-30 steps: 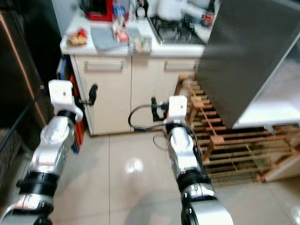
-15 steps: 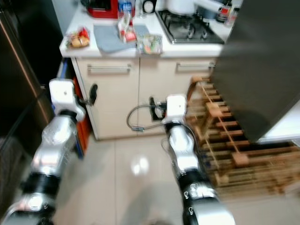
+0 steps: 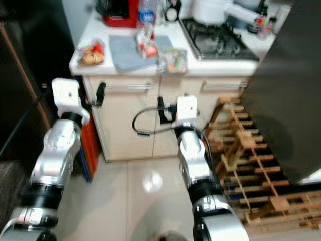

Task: Restocking fridge

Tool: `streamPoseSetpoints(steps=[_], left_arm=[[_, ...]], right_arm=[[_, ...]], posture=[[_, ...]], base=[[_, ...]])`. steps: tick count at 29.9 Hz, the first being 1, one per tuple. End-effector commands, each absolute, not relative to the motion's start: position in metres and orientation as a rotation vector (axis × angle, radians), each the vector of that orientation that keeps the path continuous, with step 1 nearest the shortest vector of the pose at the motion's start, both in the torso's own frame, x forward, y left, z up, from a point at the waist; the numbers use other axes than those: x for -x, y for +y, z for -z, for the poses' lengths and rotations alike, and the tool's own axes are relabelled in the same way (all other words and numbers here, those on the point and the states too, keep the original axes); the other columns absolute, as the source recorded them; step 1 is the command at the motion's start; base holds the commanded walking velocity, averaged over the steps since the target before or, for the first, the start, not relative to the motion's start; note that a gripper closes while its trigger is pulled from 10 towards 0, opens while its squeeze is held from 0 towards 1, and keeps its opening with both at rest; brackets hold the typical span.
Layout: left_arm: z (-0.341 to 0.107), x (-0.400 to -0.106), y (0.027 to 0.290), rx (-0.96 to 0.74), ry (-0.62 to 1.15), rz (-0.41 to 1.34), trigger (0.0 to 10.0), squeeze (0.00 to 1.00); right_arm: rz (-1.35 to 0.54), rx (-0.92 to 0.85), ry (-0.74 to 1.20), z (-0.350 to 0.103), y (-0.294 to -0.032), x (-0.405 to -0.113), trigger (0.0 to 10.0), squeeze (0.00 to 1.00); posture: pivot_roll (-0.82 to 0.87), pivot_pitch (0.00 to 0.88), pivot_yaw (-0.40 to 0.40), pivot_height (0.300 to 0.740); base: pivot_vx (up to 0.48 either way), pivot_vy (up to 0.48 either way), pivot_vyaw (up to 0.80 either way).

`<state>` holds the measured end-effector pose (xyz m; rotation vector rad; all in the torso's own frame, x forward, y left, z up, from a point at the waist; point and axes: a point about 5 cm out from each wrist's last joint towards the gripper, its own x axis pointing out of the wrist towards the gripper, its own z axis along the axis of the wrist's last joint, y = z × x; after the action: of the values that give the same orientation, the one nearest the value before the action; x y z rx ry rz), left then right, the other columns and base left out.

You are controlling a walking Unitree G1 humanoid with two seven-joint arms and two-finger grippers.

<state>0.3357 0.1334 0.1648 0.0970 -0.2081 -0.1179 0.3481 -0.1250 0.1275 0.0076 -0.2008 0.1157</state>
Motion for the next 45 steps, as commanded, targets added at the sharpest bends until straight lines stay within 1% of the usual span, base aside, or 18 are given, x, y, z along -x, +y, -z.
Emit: streamPoseSetpoints(steps=[1,3,7,9,14,18,27,30,33,36,40,45], left_arm=[[-0.180,-0.338,0.138,-0.124,-0.261,0.109,10.0,0.00],[-0.182,-0.338,0.137,-0.127,-0.271,0.114,10.0,0.00],[-0.193,-0.336,0.132,-0.133,-0.315,0.133,10.0,0.00],[-0.194,-0.336,0.131,-0.134,-0.322,0.137,10.0,0.00],[-0.203,-0.334,0.125,-0.144,-0.361,0.155,10.0,0.00],[-0.207,-0.334,0.125,-0.147,-0.371,0.154,10.0,0.00],[-0.212,-0.333,0.124,-0.147,-0.382,0.153,10.0,0.00],[-0.214,-0.333,0.124,-0.141,-0.389,0.143,10.0,0.00],[-0.217,-0.334,0.127,-0.081,-0.385,0.117,10.0,0.00],[-0.221,-0.336,0.129,-0.065,-0.389,0.109,10.0,0.00],[-0.224,-0.336,0.134,-0.060,-0.397,0.093,10.0,0.00],[-0.222,-0.333,0.132,-0.044,-0.389,0.106,10.0,0.00]], right_arm=[[-0.137,-0.013,-0.310,-0.157,-0.115,-0.354,10.0,0.00],[-0.137,-0.015,-0.329,-0.162,-0.116,-0.355,10.0,0.00],[-0.124,-0.020,-0.458,-0.197,-0.118,-0.356,10.0,0.00],[-0.124,-0.021,-0.480,-0.203,-0.118,-0.356,10.0,0.00],[-0.135,-0.036,-0.610,-0.253,-0.120,-0.362,10.0,0.00],[-0.148,-0.075,-0.622,-0.267,-0.121,-0.368,10.0,0.00],[-0.263,-0.235,-0.505,-0.277,-0.112,-0.385,10.0,0.00],[-0.308,-0.258,-0.450,-0.276,-0.106,-0.390,10.0,0.00],[-0.344,-0.238,-0.409,-0.273,-0.099,-0.394,10.0,0.00],[-0.381,-0.233,-0.344,-0.269,-0.090,-0.398,10.0,0.00],[-0.396,-0.268,-0.292,-0.263,-0.084,-0.398,10.0,0.00],[-0.416,-0.308,-0.281,-0.260,-0.077,-0.393,10.0,0.00]], posture=[[-0.06,0.000,-0.025,0.740],[-0.06,0.000,-0.025,0.740],[-0.06,0.000,-0.022,0.740],[-0.06,0.000,-0.022,0.740],[-0.07,0.000,-0.020,0.740],[-0.06,0.000,-0.021,0.740],[-0.04,0.000,-0.027,0.740],[-0.04,0.000,-0.027,0.740],[-0.04,0.000,-0.022,0.740],[-0.04,0.000,-0.028,0.740],[-0.03,0.000,-0.036,0.740],[-0.03,0.000,-0.032,0.740]], base=[[0.454,0.000,0.00],[0.458,0.000,0.00],[0.461,0.000,0.00],[0.461,0.000,0.00],[0.464,0.000,0.00],[0.465,0.000,0.00],[0.465,0.000,0.00],[0.466,0.000,0.00],[0.406,0.000,0.00],[0.000,0.000,0.00],[0.000,0.000,0.00],[0.000,0.000,0.00]])
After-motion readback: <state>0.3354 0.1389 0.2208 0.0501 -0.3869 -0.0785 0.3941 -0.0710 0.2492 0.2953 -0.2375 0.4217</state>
